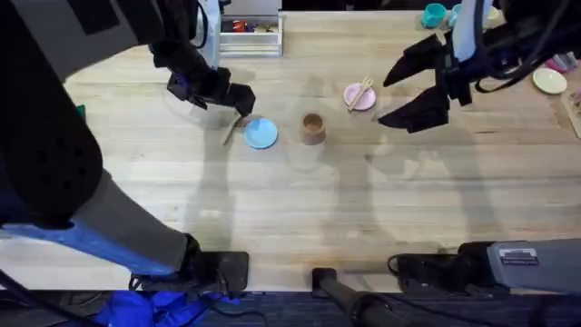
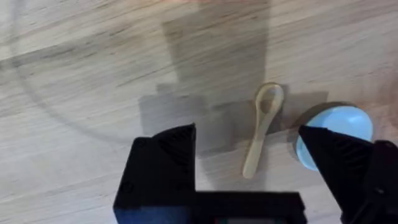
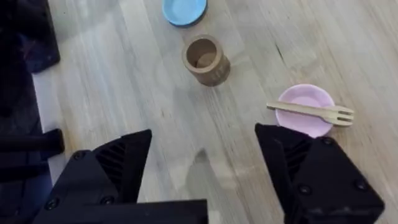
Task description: Pick up a utensil and set it on the pink plate, then put the other utensil in the container.
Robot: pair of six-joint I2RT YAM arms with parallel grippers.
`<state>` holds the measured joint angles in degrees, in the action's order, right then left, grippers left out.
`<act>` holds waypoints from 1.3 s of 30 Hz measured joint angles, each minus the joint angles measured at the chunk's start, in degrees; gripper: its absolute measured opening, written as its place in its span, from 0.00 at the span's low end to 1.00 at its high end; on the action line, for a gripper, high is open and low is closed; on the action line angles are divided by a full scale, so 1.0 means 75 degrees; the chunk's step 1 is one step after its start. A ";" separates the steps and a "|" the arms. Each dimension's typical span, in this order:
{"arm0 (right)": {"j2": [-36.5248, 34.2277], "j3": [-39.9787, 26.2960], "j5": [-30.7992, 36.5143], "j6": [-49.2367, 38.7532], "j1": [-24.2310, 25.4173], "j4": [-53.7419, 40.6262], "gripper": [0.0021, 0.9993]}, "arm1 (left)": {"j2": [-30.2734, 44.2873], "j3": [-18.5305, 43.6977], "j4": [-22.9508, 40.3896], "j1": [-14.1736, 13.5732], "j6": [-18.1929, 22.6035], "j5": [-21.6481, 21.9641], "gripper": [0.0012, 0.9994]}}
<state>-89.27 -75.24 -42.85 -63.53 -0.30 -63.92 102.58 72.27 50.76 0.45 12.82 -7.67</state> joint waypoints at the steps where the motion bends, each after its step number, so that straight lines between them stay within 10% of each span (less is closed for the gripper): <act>1: 0.0000 0.0000 0.0000 0.0000 0.0000 0.0000 1.00 | 0.0029 0.0000 -0.0002 -0.0002 0.0000 0.0001 0.99; 39: 0.0000 0.0000 0.0000 0.0000 0.0000 0.0003 1.00 | 0.0231 -0.0262 -0.0090 -0.0286 0.0000 0.0602 0.99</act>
<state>-89.27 -75.24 -42.85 -63.53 -0.30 -63.90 104.31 70.30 50.09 -1.69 12.82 -3.16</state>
